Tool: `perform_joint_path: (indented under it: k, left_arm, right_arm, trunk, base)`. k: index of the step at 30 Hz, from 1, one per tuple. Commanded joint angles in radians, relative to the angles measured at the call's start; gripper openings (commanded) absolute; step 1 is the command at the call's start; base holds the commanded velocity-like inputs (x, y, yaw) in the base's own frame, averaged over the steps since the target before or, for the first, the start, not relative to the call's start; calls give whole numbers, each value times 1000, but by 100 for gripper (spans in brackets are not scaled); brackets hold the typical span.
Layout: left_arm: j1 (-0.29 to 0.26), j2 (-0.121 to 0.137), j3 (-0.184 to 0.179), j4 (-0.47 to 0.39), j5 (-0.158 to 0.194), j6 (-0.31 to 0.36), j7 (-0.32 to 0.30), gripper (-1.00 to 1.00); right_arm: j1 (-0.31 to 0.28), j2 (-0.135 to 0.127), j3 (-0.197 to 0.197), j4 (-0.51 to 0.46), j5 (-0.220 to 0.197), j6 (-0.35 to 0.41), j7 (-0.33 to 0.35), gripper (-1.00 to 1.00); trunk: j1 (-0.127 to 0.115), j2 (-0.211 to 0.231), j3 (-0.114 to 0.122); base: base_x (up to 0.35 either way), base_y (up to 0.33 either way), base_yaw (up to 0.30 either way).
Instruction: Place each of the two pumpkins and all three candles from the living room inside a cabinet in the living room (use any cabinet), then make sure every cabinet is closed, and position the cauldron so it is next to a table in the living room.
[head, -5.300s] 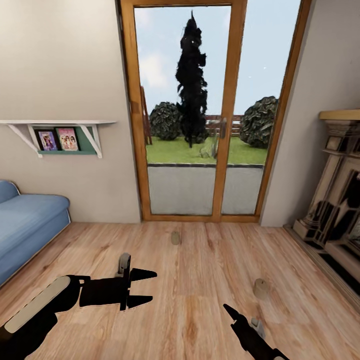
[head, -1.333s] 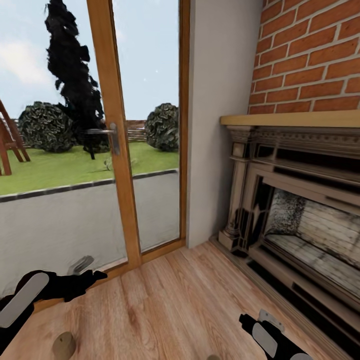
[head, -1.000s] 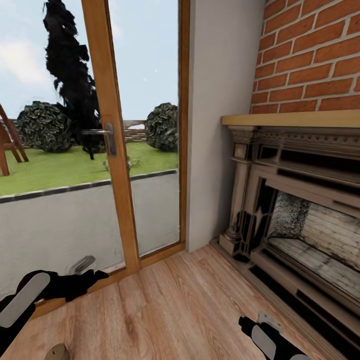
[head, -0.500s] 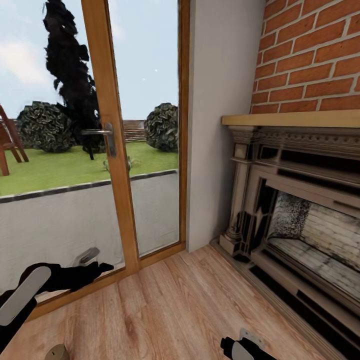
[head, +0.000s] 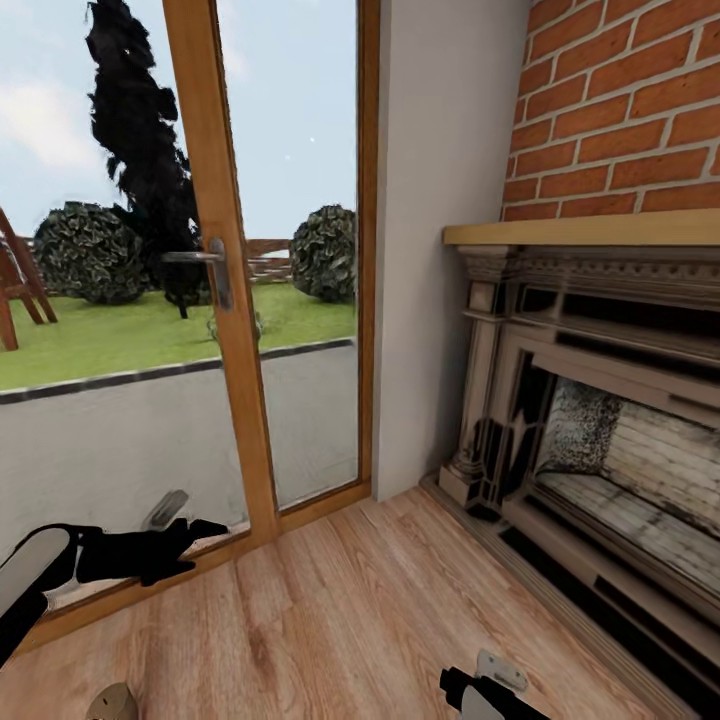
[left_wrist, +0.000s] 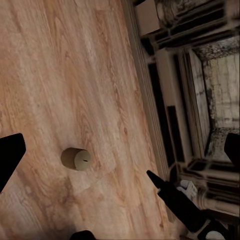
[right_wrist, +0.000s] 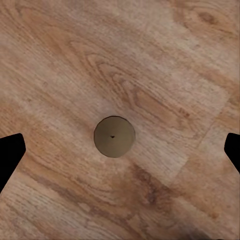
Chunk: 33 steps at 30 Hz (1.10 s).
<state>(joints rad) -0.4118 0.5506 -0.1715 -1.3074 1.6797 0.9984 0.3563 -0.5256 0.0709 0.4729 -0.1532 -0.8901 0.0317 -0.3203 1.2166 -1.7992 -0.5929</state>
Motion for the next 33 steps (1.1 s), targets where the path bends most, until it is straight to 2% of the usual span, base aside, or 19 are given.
perform_joint_path:
  k: [1, 3, 6, 9, 15, 17, 18, 19, 21, 23, 25, 29, 31, 33]
  left_arm:
    - [-1, 5, -2, 0, 23, 0, 10, 100]
    - [-1, 15, -2, 1, 64, 0, 9, 100]
    - [-1, 20, -2, 4, 97, 2, 9, 100]
    - [-1, 21, -2, 25, 99, 2, 7, 100]
    - [-1, 11, -15, 85, 79, -1, -1, 100]
    - [-1, 6, -21, 94, 41, -4, 0, 100]
    - [-1, -1, -24, 97, -15, -5, 0, 100]
    - [-1, -10, -25, 98, -53, -5, -3, 100]
    - [-1, -34, -24, 97, -101, -5, -28, 100]
    - [-1, -45, -28, 85, -120, -4, -87, 100]
    - [-1, -42, -31, 61, -127, -1, -190, 100]
    - [-1, 4, -51, 38, -134, 2, -427, 100]
    - [-1, 20, -81, 39, -136, 2, -506, 100]
    - [-1, 27, -97, 41, -137, 2, -547, 100]
  right_arm:
    - [-1, 0, 9, -2, -6, 2, -7, 100]
    - [-1, 0, 10, -2, -6, -2, -7, 100]
    - [-1, -1, 10, -3, -6, -6, -6, 100]
    - [-1, 0, 10, -3, -6, -30, -6, 100]
    - [-1, 0, 10, -3, -6, -47, -6, 100]
    - [-1, 0, 10, -3, -6, -48, -6, 100]
    - [-1, 0, 10, -3, -6, -48, -6, 100]
    - [-1, 0, 10, -3, -6, -48, -6, 100]
    - [-1, -1, 10, -3, -6, -49, -5, 100]
    - [-1, -2, 10, -3, -6, -49, -5, 100]
    - [-1, -2, 10, -3, -6, -50, -4, 100]
    - [-1, -2, 10, -4, -6, -55, -2, 100]
    - [-1, -2, 10, -4, -6, -68, 13, 100]
    - [-1, -2, 10, -4, -6, -75, 39, 100]
  trunk:
    - [4, -8, -4]
    - [12, -22, -11]
    - [23, -43, -20]
    - [35, -64, -29]
    - [58, -106, -48]
    - [65, -120, -54]
    - [69, -127, -58]
    - [73, -134, -61]
    - [81, -148, -67]
    - [88, -162, -73]
    - [96, -176, -80]
    - [111, -204, -92]
    - [119, -218, -98]
    - [127, -232, -105]
  base:
    - [0, 0, 0]
    - [0, 0, 0]
    - [0, 0, 0]
    - [0, 0, 0]
    - [0, 0, 0]
    - [0, 0, 0]
    - [0, 0, 0]
    - [0, 0, 0]
    - [0, 0, 0]
    - [0, 0, 0]
    - [0, 0, 0]
    - [0, 0, 0]
    - [0, 0, 0]
    - [0, 0, 0]
